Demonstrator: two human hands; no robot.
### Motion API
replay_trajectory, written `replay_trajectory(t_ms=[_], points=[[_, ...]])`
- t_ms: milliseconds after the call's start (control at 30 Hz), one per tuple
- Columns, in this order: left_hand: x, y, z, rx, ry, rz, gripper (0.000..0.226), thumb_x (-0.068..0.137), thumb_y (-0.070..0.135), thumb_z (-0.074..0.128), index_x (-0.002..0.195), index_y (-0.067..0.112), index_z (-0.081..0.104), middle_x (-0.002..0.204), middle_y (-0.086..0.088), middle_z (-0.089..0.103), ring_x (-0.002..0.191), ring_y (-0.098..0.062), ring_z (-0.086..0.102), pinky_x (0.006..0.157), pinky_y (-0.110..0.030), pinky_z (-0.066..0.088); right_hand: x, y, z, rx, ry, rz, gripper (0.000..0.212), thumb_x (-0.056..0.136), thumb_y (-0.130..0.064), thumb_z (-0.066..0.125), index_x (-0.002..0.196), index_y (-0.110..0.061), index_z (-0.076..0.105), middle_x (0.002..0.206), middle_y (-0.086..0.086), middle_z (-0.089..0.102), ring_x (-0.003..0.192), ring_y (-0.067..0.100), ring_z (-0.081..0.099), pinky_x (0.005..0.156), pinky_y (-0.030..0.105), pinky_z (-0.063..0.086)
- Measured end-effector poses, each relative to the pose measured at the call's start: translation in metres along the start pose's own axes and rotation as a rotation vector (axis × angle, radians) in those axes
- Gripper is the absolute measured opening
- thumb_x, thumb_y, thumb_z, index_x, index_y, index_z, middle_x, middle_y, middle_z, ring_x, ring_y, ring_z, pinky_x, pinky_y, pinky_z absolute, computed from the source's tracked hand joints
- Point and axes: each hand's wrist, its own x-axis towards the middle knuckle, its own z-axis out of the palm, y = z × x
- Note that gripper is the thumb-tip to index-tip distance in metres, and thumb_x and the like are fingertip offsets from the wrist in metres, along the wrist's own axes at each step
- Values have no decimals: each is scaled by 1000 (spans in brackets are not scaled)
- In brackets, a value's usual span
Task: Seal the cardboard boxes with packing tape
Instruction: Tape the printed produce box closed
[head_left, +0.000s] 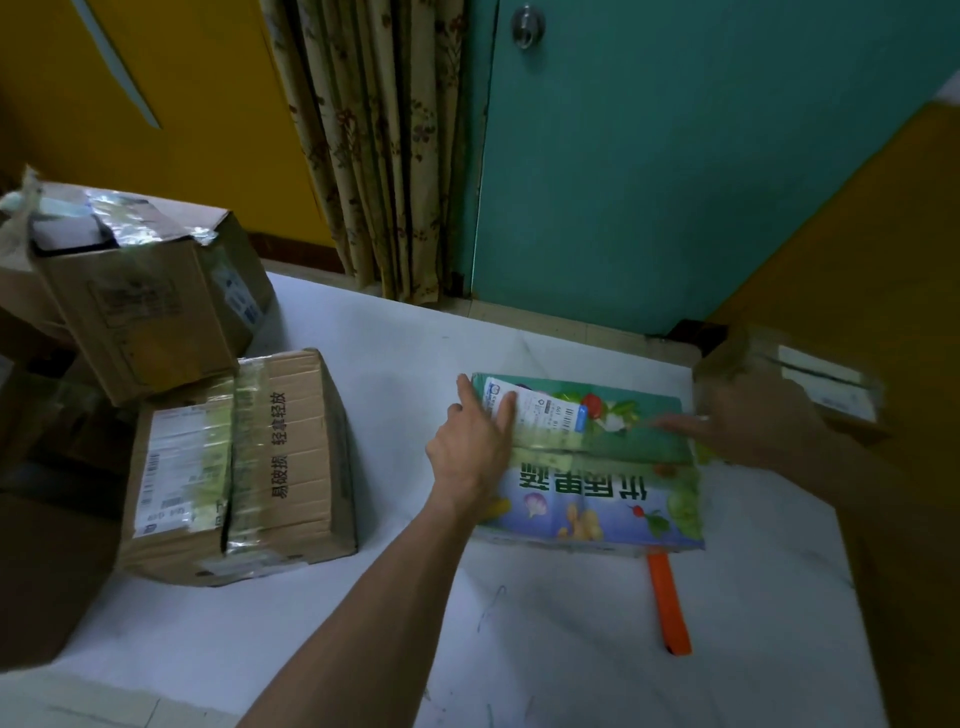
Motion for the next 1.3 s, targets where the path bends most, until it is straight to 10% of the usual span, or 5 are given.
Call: replay_trajectory(t_ms=[200,333,633,867,1300], points=[[5,-5,11,-18,32,24,68,97,72,29,147,26,27,118,-8,66,100,-33,67,89,-51,54,-7,12,43,167,-114,28,106,82,-77,-21,120,-33,68,60,-5,44,48,7,40,48,24,40],[8,-4,12,13,43,11,68,98,68,31,149,23,28,121,-9,64,106,-35,65,90,-48,50,4,13,93,299,-132,18,50,62,-18,90,107,-3,75,42,11,45,27,24,41,31,25,36],[8,-1,15,11,63,17,67,101,62,35,152,20,25,127,-11,61,109,-36,63,89,-48,48,3,-7,109,651,-34,270,118,65,-88,-24,75,7,46,65,9,56,66,28,55,68,34,42],[-2,6,12,341,52,291,65,105,59,18,161,31,0,170,-8,-6,153,-39,10,117,-62,26,-7,-9,102,731,-172,307,24,98,-14,49,105,10,51,55,17,53,45,33,53,44,33,41],[23,-25,-21,277,1,282,60,101,65,20,155,41,10,103,-11,70,85,-28,66,79,-45,57,-62,-5,101,1417,-751,62,40,88,-39,68,97,0,70,89,7,77,82,15,72,75,28,56]])
